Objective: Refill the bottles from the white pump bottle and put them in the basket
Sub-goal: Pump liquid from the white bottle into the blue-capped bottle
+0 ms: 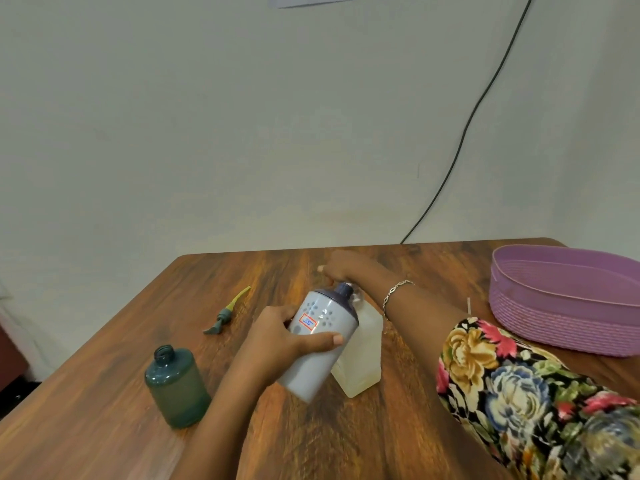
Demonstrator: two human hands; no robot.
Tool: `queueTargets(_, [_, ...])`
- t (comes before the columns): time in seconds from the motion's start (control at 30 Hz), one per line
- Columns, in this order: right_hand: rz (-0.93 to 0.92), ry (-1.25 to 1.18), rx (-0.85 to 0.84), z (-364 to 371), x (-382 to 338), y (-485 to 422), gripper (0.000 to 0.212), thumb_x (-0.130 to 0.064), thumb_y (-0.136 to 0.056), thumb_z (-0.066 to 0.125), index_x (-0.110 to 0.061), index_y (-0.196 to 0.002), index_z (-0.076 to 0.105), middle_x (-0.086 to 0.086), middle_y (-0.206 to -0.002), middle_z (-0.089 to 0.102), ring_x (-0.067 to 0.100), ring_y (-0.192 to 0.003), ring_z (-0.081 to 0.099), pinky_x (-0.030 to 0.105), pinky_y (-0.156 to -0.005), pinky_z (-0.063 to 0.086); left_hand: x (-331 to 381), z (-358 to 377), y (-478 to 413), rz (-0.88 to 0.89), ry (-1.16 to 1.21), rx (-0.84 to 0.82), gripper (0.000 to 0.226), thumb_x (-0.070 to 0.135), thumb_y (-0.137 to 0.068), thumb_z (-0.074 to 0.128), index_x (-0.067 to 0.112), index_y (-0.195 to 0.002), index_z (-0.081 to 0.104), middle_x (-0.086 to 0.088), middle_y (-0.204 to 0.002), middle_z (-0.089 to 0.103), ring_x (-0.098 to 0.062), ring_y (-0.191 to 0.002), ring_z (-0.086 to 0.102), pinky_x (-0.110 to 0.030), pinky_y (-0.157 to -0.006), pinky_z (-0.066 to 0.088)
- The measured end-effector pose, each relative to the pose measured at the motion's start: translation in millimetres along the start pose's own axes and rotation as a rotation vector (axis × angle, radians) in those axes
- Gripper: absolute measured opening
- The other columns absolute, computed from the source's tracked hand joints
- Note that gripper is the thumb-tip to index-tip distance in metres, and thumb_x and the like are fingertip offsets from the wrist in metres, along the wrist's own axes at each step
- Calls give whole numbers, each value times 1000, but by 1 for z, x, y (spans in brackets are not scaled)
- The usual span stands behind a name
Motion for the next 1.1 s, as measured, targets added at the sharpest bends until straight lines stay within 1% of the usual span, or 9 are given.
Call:
queueTargets(0.13, [-27,-170,21,-15,2,-2,37,-26,-97,46,2,-117,59,16,-119,61,29,-103,58,32,-84,46,14,-3,-5,39,-20,26,45,47,-61,83,14,-89,68,-2,-80,71,-15,-72,68,-33,-64,56])
queueTargets(0.3, [-44,-120,-12,-15,-1,0,35,-21,-99,44,2,-124,56,17,-127,56,27,-110,55,31,-86,42,18,-6,-7,31,-55,28,39,42,-64,81,13,-89,69,-1,-78,70,-13,-70,67,-22,-56,49])
queueTargets(0.4, [-56,-20,-31,-11,0,5,37,-26,-102,35,0,-114,59,19,-115,57,28,-119,49,34,-98,37,12,-3,-6,13,-28,30,54,51,-52,86,13,-87,70,-4,-77,72,-13,-69,68,-25,-57,51])
queueTargets(0.47, [-61,-3,-34,-8,1,3,40,-29,-102,33,0,-114,59,19,-131,52,28,-120,48,35,-101,36,11,0,-6,11,-19,15,64,58,-44,83,13,-88,70,-3,-79,72,-13,-70,68,-30,-62,54])
queueTargets(0.57, [-53,-25,-7,-4,-1,-1,44,-32,-100,38,0,-125,54,17,-136,49,32,-123,48,37,-101,38,9,-1,-4,5,-33,18,48,45,-59,83,11,-91,69,-4,-82,71,-16,-74,68,-31,-65,54])
queueTargets(0.7, [-83,-163,1,-14,-3,2,40,-31,-98,44,1,-118,59,14,-122,61,26,-102,56,32,-91,42,19,-5,-3,20,-37,31,35,36,-65,80,10,-86,67,-2,-76,69,-14,-69,66,-23,-56,49])
queueTargets(0.8, [-93,-202,26,-23,-5,1,39,-30,-97,46,1,-118,58,16,-119,61,29,-104,58,32,-89,44,27,-8,-4,27,-36,29,37,37,-64,81,11,-87,69,-1,-75,69,-13,-68,66,-24,-56,50])
queueTargets(0.9, [-83,-120,17,-18,-5,5,34,-23,-96,49,1,-119,58,11,-98,61,25,-94,53,26,-68,42,23,-9,-2,0,-11,23,38,39,-62,81,11,-86,69,-1,-75,70,-14,-68,67,-26,-58,51])
queueTargets(1.1, [-51,6,4,-3,3,3,44,-35,-99,40,-1,-124,56,17,-133,52,32,-121,49,37,-98,39,8,3,0,-56,29,-18,71,56,-40,87,6,-88,70,-8,-78,72,-21,-73,69,-31,-62,52])
Point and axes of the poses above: each hand's wrist, its own y-axis away from the middle knuckle, its own z-axis out of the palm, x = y × z, the point moved 9 cm from there along -y, towards the middle knuckle
